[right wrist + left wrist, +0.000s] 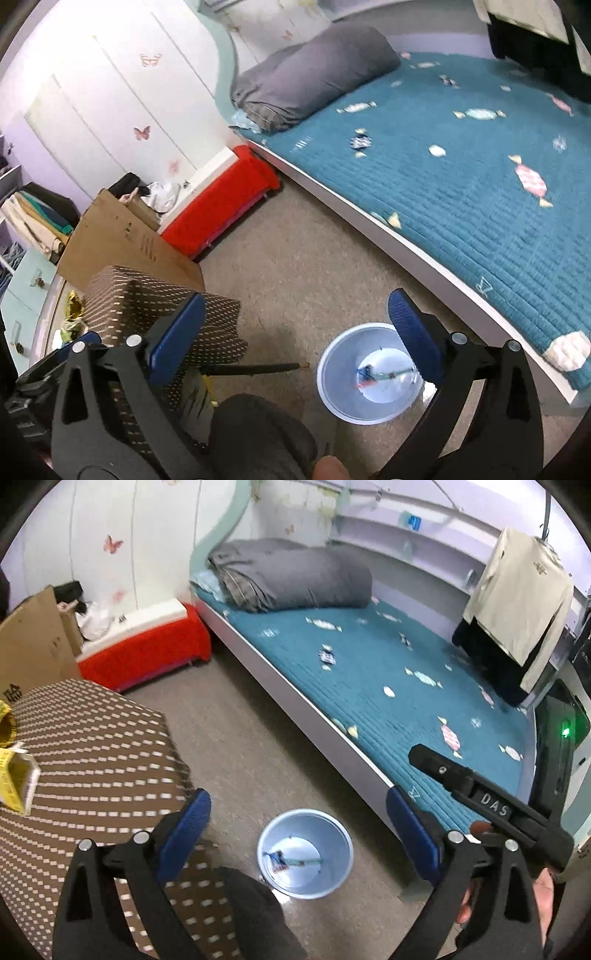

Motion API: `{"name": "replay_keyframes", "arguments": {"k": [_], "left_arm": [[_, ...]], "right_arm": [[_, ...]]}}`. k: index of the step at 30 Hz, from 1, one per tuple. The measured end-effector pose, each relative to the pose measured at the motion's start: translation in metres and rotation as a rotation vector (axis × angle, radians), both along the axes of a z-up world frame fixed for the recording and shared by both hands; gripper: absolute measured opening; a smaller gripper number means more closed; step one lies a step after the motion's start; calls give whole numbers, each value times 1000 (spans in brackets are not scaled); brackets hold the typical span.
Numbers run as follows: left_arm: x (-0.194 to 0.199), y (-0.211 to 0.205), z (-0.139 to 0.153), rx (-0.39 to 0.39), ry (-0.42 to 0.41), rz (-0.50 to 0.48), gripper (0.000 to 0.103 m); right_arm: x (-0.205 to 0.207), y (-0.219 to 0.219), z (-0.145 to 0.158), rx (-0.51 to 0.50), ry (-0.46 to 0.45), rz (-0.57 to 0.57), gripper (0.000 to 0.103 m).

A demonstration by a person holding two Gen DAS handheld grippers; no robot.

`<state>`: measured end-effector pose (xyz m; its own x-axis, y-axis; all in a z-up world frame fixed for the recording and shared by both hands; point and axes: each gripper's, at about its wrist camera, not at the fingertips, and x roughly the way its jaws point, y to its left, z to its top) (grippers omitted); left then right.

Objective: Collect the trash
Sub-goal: 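Carry both items to the white trash bin and open both tools over it, then move both tools back over the table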

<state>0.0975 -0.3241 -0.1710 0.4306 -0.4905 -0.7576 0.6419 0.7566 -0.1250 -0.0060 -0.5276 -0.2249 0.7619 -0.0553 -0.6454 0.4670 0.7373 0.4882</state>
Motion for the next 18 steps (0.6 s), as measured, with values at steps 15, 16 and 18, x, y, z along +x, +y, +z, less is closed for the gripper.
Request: {"name": "replay_keyframes", "arguments": {"k": [15, 16, 18], "left_arm": [[-6, 114, 60, -74, -183, 161, 95], [-5, 125, 63, -76, -195, 176, 95], [-4, 141, 67, -78, -208, 197, 95]], "right_arm": [[31, 108, 94, -158, -109, 215, 97], [35, 116, 98, -166, -112, 233, 97], [43, 134, 105, -184, -119, 273, 97]]}}
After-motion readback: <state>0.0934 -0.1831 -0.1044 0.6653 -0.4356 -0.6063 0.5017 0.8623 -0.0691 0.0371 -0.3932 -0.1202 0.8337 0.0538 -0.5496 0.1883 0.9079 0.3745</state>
